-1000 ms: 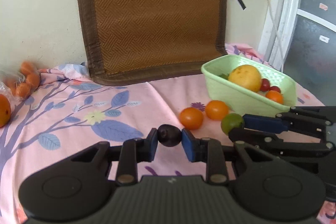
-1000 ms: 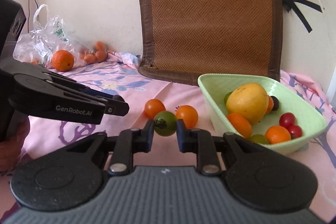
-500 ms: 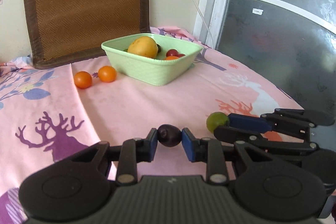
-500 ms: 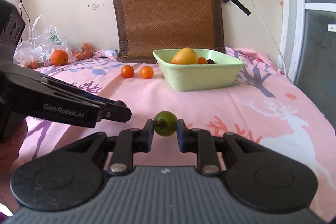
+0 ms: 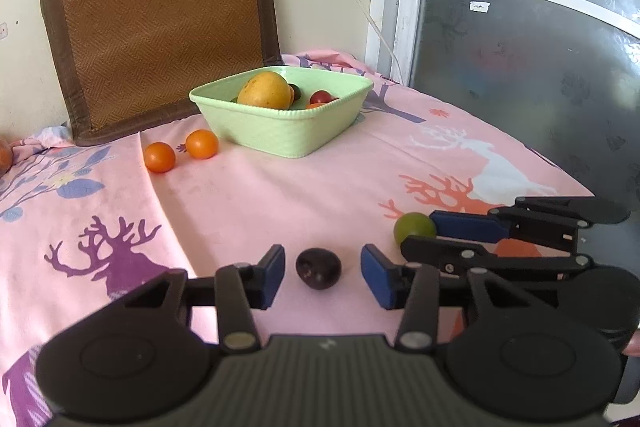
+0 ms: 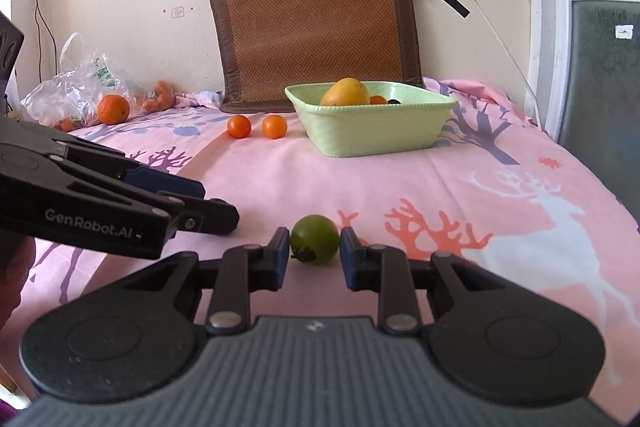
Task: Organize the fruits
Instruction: 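Carry both tomatoes over the basket and open both tools to release, then grasp orange tomato with left tool while right tool grasps another orange tomato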
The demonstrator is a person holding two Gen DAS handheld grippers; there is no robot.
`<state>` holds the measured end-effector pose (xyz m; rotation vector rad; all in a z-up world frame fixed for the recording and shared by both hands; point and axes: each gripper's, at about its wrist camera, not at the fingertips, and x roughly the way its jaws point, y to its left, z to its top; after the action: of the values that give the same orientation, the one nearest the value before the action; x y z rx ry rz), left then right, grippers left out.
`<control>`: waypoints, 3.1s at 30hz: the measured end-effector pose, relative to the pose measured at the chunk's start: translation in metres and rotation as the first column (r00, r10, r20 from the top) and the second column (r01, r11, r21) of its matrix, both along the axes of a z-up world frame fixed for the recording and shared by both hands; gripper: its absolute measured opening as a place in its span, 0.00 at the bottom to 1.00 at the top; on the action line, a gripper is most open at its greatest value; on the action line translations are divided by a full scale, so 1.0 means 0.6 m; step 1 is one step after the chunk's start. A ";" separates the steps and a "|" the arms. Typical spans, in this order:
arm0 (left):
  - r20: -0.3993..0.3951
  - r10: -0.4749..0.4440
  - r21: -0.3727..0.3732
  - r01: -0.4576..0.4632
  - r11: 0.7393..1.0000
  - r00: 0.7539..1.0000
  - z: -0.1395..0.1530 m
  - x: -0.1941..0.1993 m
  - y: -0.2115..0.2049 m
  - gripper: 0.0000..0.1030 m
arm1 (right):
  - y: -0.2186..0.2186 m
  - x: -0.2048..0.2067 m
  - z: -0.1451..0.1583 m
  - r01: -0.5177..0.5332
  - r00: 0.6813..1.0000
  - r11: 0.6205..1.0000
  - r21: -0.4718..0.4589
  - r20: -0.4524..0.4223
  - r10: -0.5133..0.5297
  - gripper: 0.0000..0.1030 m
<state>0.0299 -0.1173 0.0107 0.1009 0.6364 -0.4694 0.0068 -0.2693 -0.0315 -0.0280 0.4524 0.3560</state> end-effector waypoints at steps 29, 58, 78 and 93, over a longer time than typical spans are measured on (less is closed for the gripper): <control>-0.027 0.012 -0.116 -0.015 0.993 1.000 0.070 0.301 -0.051 0.48 | -0.029 0.252 0.055 0.102 0.989 0.991 0.082 0.103 -0.111 0.30; -0.004 0.068 0.038 -0.068 0.997 0.998 -0.007 0.284 0.113 0.44 | 0.102 0.190 0.046 -0.066 0.998 0.996 0.066 -0.006 0.067 0.30; -0.050 0.190 -0.209 -0.196 0.958 0.981 0.003 0.248 0.245 0.31 | 0.245 0.257 0.023 0.063 0.998 0.949 -0.308 0.034 -0.055 0.29; -0.038 0.165 -0.250 -0.169 0.953 0.986 0.008 0.237 0.255 0.32 | 0.277 0.247 0.020 0.195 0.980 0.870 -0.454 0.132 -0.151 0.25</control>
<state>0.1723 0.0357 0.0155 -0.1980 0.5915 -0.3841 0.1548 -0.1029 -0.0195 -0.4697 0.4366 0.0607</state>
